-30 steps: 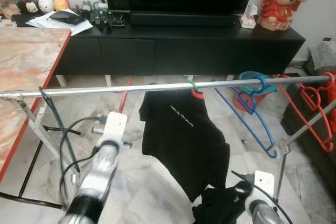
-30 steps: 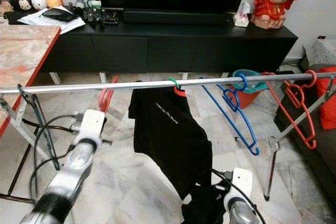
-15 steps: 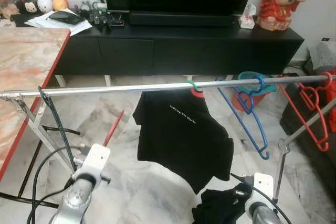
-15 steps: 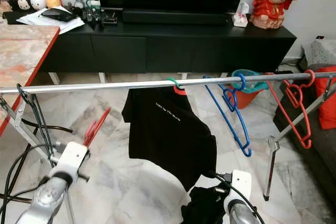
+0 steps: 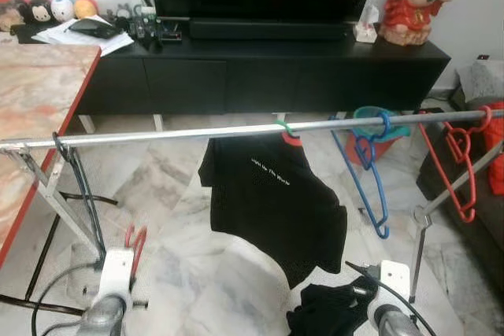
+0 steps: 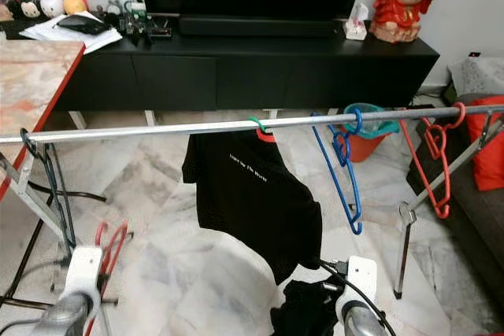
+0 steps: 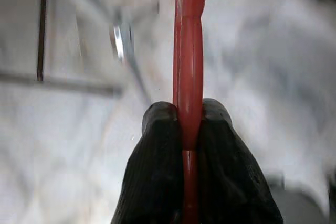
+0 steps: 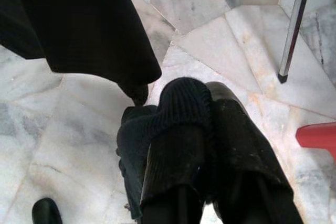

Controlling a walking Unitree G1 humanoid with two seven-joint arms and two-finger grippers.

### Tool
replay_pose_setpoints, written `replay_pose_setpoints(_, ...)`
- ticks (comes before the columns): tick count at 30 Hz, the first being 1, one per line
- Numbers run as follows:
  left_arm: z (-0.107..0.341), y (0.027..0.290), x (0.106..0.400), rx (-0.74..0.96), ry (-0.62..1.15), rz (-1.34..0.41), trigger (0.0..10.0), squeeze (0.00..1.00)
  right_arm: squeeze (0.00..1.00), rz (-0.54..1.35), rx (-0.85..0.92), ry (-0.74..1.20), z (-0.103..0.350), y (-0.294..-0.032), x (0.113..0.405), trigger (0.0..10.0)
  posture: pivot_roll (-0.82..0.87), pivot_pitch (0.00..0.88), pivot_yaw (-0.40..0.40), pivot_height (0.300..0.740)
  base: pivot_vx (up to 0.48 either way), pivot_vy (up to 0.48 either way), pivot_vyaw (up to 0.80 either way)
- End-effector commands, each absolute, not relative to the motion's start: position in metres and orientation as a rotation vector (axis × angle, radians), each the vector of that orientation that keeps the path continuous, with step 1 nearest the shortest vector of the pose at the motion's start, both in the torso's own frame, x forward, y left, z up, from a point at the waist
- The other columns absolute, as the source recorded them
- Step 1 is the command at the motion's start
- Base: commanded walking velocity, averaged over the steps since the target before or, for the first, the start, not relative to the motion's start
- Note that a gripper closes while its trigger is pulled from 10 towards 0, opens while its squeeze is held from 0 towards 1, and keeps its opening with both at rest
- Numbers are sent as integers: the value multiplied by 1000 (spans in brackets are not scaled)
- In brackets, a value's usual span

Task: Hang hanger

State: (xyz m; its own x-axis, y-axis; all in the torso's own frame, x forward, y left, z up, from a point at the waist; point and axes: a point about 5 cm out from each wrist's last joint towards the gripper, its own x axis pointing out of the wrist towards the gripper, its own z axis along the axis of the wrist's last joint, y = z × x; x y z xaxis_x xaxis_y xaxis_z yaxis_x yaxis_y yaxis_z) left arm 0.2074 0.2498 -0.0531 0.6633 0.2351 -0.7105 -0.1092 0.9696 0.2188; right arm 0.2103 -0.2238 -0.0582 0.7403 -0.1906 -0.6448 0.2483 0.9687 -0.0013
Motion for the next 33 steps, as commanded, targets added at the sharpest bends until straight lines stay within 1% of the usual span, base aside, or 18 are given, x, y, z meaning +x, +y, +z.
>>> replay_pose_setpoints(1, -68, 245, 188, 158, 912, 202, 10000, 0, 0, -257, 88, 682, -57, -226, 210, 10000, -19, 0, -62, 740, 0, 0, 0)
replay_pose_setpoints(3, -76, 242, 176, 164, 969, 199, 10000, 0, 0, -259, 92, 680, -57, -225, 210, 10000, -30, 0, -57, 740, 0, 0, 0)
replay_pose_setpoints(5, -81, 239, 167, 126, 1004, 229, 10000, 0, 0, -261, 95, 676, -57, -224, 210, 10000, -33, 0, -56, 740, 0, 0, 0)
replay_pose_setpoints(18, -85, 233, 164, 119, 1020, 219, 10000, 0, 0, -252, 83, 664, -54, -226, 215, 10000, -23, 0, -64, 740, 0, 0, 0)
replay_pose_setpoints(23, -88, 229, 157, 111, 1040, 204, 10000, 0, 0, -250, 84, 655, -52, -223, 219, 10000, -18, 0, -68, 740, 0, 0, 0)
replay_pose_setpoints(25, -89, 230, 157, 110, 1042, 206, 10000, 0, 0, -250, 85, 655, -52, -223, 219, 10000, -22, 0, -66, 740, 0, 0, 0)
replay_pose_setpoints(28, -92, 238, 142, 110, 1076, 210, 10000, 0, 0, -253, 90, 655, -53, -221, 219, 10000, -29, 0, -58, 740, 0, 0, 0)
replay_pose_setpoints(33, -93, 243, 136, 118, 1090, 208, 10000, 0, 0, -253, 89, 654, -53, -221, 219, 10000, -27, 0, -58, 740, 0, 0, 0)
